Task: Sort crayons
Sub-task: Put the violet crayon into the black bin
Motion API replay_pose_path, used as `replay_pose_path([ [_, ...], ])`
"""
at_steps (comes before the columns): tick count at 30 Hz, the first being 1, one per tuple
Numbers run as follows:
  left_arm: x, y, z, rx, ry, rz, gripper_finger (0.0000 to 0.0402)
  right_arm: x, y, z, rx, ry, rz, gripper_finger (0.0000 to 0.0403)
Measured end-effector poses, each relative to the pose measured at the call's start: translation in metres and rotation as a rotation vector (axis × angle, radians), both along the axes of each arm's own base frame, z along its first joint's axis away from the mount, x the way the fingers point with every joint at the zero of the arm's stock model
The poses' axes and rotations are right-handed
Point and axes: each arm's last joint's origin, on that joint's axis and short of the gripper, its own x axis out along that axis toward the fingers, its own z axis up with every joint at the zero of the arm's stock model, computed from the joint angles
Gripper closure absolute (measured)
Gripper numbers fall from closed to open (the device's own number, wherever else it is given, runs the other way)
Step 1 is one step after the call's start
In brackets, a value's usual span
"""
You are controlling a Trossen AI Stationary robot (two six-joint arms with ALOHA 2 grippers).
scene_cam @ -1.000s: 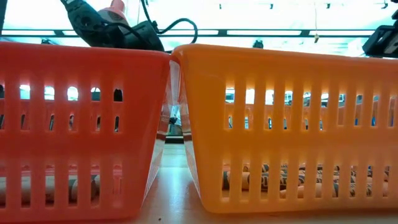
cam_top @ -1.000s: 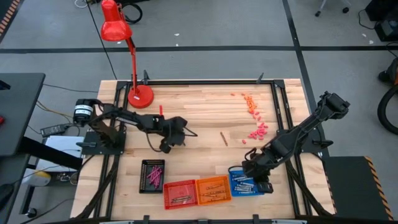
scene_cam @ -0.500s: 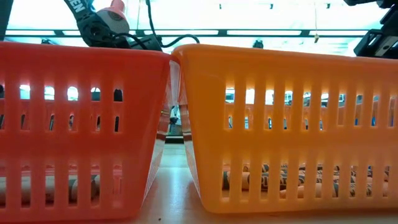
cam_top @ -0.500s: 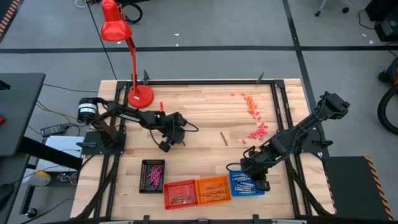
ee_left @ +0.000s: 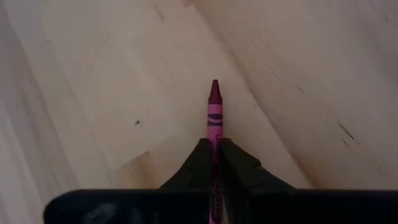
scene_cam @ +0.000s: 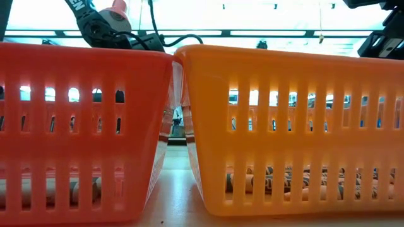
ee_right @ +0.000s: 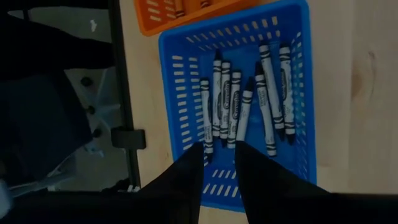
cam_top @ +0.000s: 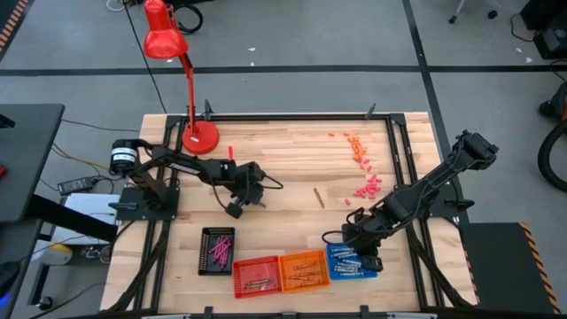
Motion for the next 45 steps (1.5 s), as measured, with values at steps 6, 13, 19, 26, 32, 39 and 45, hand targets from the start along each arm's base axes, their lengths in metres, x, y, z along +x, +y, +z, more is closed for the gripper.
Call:
replay_pose_path([
  [6,-0.001,0.0,0.01,-0.028,-0.022,0.091,0.0378,0.001,-0.001,0.0,-0.033,-0.015,-0.044,0.0306],
  [13,0.006,-0.003,0.038,-0.123,-0.094,0.257,0.0378,0.004,-0.005,0.0,-0.06,-0.043,-0.077,0.0306],
  [19,0.017,-0.007,0.066,-0.305,-0.126,0.494,0.0377,0.01,-0.009,0.001,-0.08,-0.09,-0.09,0.0306],
  [26,0.021,-0.017,0.112,-0.515,-0.087,0.755,0.0377,0.012,-0.015,0.0,-0.144,-0.107,-0.15,0.0306],
  [32,-0.002,-0.042,0.139,-0.627,0.079,0.896,0.0376,0.015,-0.02,0.001,-0.168,-0.121,-0.23,0.0306],
  [39,-0.04,-0.081,0.153,-0.622,0.229,1.009,0.0376,0.019,-0.023,0.002,-0.177,-0.154,-0.243,0.0306],
  [45,-0.061,-0.118,0.15,-0.516,0.228,1.13,0.0376,0.021,-0.028,0.002,-0.208,-0.169,-0.29,0.0306],
])
